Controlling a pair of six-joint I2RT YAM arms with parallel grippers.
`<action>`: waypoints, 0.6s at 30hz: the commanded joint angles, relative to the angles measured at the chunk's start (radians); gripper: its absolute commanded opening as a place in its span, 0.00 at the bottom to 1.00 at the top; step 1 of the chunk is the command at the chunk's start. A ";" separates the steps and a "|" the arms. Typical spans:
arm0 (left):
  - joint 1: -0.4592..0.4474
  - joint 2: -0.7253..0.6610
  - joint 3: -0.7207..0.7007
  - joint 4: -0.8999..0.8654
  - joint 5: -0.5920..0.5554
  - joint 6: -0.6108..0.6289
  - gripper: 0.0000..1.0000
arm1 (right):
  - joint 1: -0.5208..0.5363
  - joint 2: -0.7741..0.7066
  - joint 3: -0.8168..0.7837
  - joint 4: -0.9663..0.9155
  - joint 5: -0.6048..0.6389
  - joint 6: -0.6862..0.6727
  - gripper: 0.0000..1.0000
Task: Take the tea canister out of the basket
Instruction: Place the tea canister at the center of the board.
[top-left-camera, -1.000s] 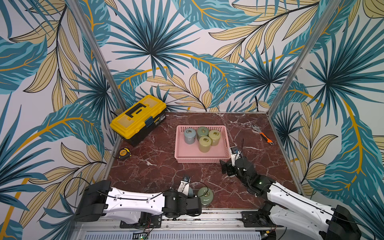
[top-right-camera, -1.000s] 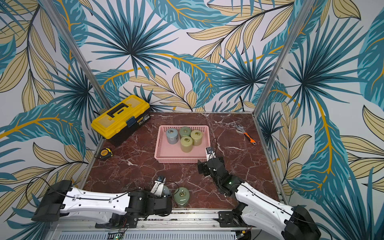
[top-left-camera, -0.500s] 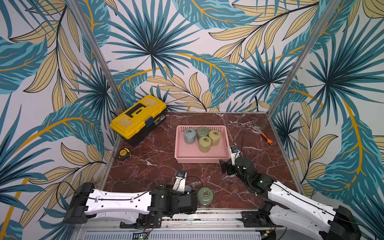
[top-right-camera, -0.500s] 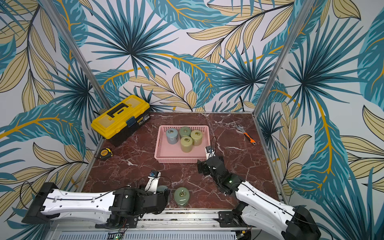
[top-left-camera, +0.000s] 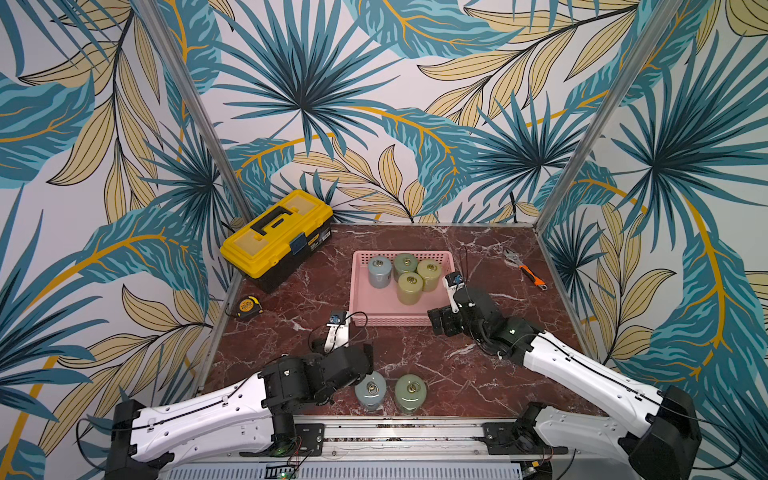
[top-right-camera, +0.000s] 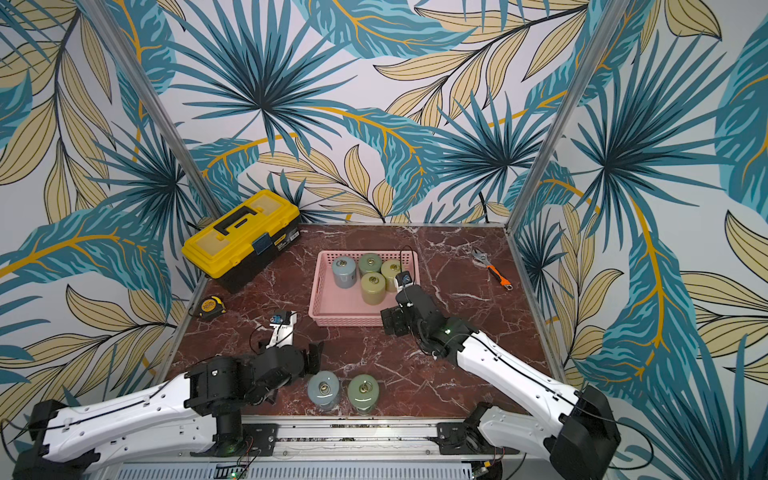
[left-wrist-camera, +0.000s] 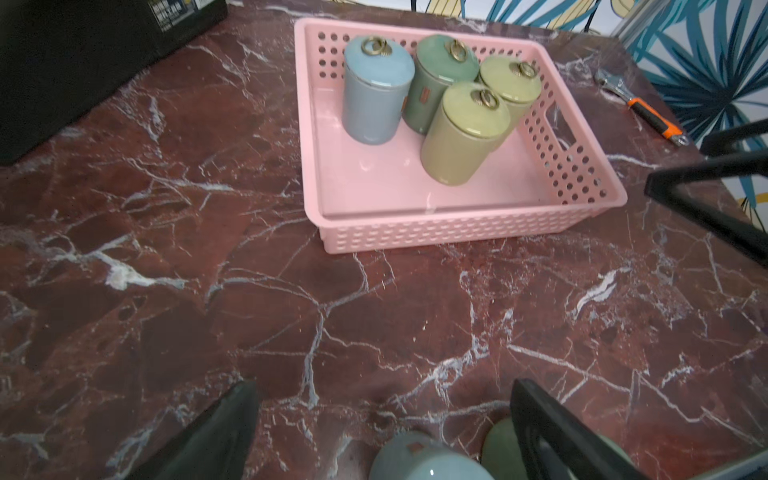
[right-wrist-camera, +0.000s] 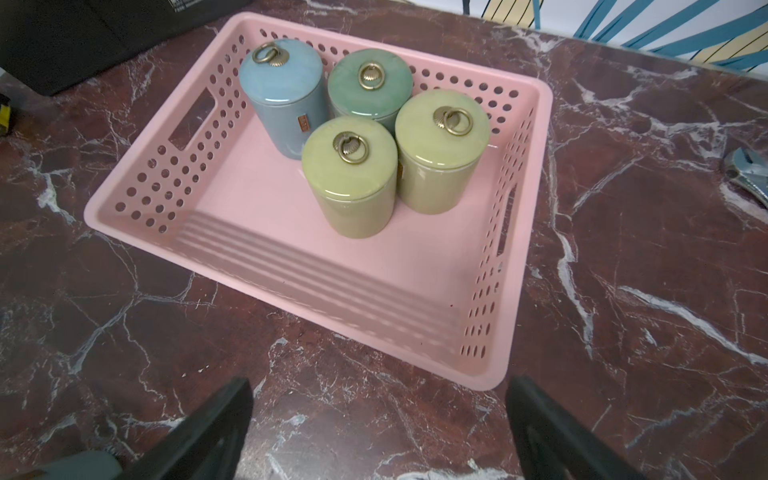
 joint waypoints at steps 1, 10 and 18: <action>0.090 -0.007 -0.026 0.131 0.082 0.193 1.00 | -0.006 0.058 0.072 -0.118 -0.043 0.010 0.99; 0.322 0.020 -0.086 0.307 0.265 0.373 1.00 | -0.042 0.224 0.252 -0.197 -0.094 0.021 0.99; 0.505 0.020 -0.186 0.489 0.442 0.433 1.00 | -0.089 0.328 0.340 -0.218 -0.156 0.004 0.99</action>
